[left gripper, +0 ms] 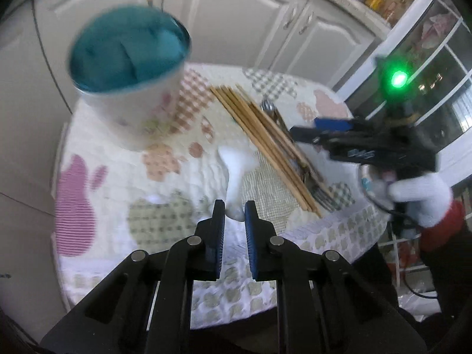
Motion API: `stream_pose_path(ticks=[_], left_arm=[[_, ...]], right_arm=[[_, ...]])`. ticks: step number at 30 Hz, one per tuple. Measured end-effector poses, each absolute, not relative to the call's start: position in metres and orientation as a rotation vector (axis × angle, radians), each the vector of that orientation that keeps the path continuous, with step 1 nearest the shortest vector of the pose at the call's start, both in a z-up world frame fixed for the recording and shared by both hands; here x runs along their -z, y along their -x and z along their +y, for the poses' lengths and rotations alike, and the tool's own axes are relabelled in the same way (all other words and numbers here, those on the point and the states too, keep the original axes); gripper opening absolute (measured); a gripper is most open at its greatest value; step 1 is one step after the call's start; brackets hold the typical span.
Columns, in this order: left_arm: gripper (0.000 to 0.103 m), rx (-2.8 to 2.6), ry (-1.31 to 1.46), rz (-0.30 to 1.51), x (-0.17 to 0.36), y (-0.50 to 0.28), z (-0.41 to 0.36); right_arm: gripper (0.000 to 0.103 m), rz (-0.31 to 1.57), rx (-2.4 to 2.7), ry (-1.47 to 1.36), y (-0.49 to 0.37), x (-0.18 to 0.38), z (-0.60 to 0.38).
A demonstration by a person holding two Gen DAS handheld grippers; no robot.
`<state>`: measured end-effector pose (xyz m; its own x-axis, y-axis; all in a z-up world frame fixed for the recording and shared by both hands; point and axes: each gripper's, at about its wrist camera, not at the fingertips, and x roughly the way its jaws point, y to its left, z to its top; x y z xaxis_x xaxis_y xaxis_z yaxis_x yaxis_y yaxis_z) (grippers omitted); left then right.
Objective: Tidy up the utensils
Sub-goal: 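Grasp one wooden chopstick with the right gripper while the left gripper grasps the white ceramic spoon, then lift the chopstick and spoon with both grippers over the teal-lidded cup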
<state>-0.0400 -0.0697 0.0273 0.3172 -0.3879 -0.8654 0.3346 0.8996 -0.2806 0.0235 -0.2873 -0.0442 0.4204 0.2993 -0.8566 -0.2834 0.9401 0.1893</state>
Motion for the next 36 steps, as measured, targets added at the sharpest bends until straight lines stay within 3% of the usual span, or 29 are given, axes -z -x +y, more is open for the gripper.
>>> stream_pose_path(ticks=[2, 17, 20, 30, 36], left_arm=[[0.012, 0.466, 0.079, 1.143, -0.039, 0.04, -0.059], [0.011, 0.415, 0.165, 1.089, -0.061, 0.035, -0.029], [0.007, 0.413, 0.172, 1.079, -0.065, 0.034, -0.027], [0.005, 0.417, 0.208, 1.062, -0.071, 0.033, -0.022], [0.005, 0.432, 0.185, 0.996, -0.103, 0.042, -0.023]], right_arm=[[0.047, 1.073, -0.39, -0.02, -0.028, 0.048, -0.28], [0.021, 1.136, -0.446, 0.055, -0.12, 0.076, -0.256], [0.006, 1.184, -0.466, 0.034, -0.133, 0.091, -0.255], [0.005, 1.085, -0.537, -0.07, -0.096, 0.053, -0.291], [0.005, 0.971, -0.579, -0.124, -0.065, 0.005, -0.31]])
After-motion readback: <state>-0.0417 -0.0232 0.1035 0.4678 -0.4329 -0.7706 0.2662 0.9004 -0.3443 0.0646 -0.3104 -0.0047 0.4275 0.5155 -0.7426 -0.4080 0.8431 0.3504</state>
